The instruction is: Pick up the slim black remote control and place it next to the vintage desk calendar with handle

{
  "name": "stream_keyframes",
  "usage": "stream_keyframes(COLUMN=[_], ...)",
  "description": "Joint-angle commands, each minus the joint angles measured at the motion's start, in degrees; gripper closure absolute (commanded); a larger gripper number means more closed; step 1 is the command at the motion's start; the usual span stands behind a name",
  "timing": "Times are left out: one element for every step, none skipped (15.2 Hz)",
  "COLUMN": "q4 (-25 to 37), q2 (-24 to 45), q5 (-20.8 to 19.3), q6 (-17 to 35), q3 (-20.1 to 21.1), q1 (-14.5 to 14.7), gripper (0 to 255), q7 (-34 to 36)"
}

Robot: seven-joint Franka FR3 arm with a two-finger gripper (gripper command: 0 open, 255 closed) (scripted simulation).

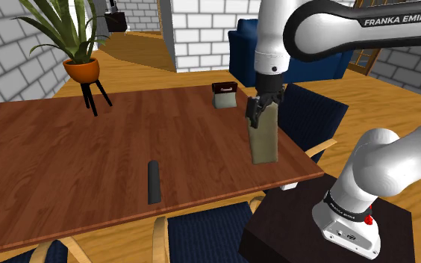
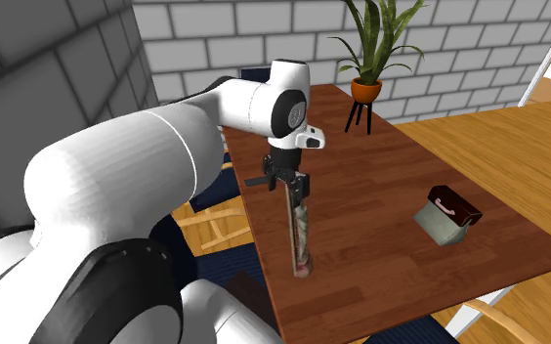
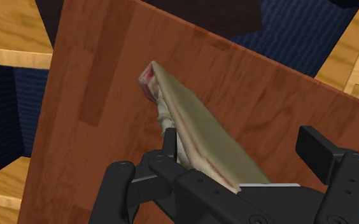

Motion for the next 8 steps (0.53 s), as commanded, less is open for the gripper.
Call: stream_keyframes(q4=[0.2, 0.8, 1.4, 2.1, 2.9, 3.8, 4.8, 5.9], q2=[3.4, 5.1, 6.8, 8.6, 10.5, 12.4, 14.5, 16.5], q5=[1.1, 1.3, 1.4, 1.5, 1.6, 1.5, 1.3, 0.9], q6=[2.3, 3.6, 4.9, 6.2, 7.4, 8.6, 9.8, 10.9], q3=[2.5, 3.6, 4.6, 5.8, 7.0, 8.2, 9.4, 10.6], q1=[-0.2, 0.0, 0.2, 0.1, -0.1, -0.3, -0.5, -0.7], gripper=[0, 0, 0, 0, 0, 0, 0, 0], q7=[3.7, 5.7, 7.7, 9.6, 11.5, 13.4, 15.4, 17.4])
